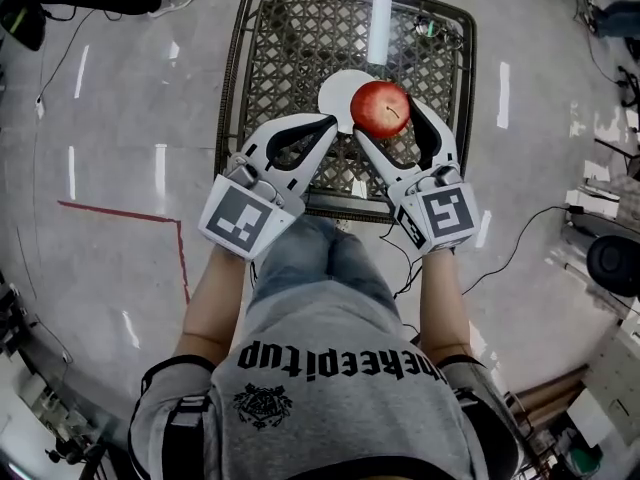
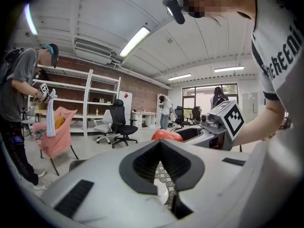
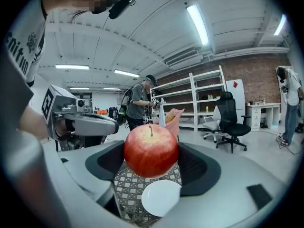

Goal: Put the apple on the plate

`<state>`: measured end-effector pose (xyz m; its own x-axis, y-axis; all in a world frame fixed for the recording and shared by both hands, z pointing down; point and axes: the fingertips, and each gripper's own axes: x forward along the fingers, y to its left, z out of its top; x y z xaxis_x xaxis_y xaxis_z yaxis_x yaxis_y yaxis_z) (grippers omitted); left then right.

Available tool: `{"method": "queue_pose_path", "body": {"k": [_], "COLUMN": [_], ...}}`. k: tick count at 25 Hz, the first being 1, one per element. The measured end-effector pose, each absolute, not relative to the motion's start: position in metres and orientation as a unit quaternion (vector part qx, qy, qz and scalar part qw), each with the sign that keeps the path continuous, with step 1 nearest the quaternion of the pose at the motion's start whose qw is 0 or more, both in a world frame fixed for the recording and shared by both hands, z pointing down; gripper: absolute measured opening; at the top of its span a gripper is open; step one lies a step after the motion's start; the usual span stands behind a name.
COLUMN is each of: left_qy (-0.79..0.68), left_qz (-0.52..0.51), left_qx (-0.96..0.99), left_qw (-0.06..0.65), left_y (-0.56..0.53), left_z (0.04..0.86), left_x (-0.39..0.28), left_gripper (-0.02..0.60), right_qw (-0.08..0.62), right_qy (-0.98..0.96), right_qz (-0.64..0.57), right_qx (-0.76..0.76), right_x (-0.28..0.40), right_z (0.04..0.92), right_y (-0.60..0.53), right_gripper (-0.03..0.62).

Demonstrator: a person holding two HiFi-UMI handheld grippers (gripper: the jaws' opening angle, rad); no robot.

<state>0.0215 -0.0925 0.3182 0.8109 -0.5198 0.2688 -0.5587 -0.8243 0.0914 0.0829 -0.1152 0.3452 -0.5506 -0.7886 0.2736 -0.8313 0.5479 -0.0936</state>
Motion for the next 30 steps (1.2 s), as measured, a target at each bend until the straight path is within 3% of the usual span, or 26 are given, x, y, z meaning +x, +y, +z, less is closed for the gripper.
{"method": "queue_pose_path", "body": {"k": [30], "left_qy": [-0.289], "left_qz": [0.145], "left_qx": [0.938], "left_qw": [0.127], "left_y": [-0.132], "left_z": [0.374], "left_x": [0.026], "left_gripper": [0.021], "right_qw": [0.145], "right_qy": [-0.865], "right_qz": [0.150], "right_qx": [0.457], "right_x": [0.089], "right_z": [0.427], "right_y": [-0.151], "right_gripper": [0.373]}}
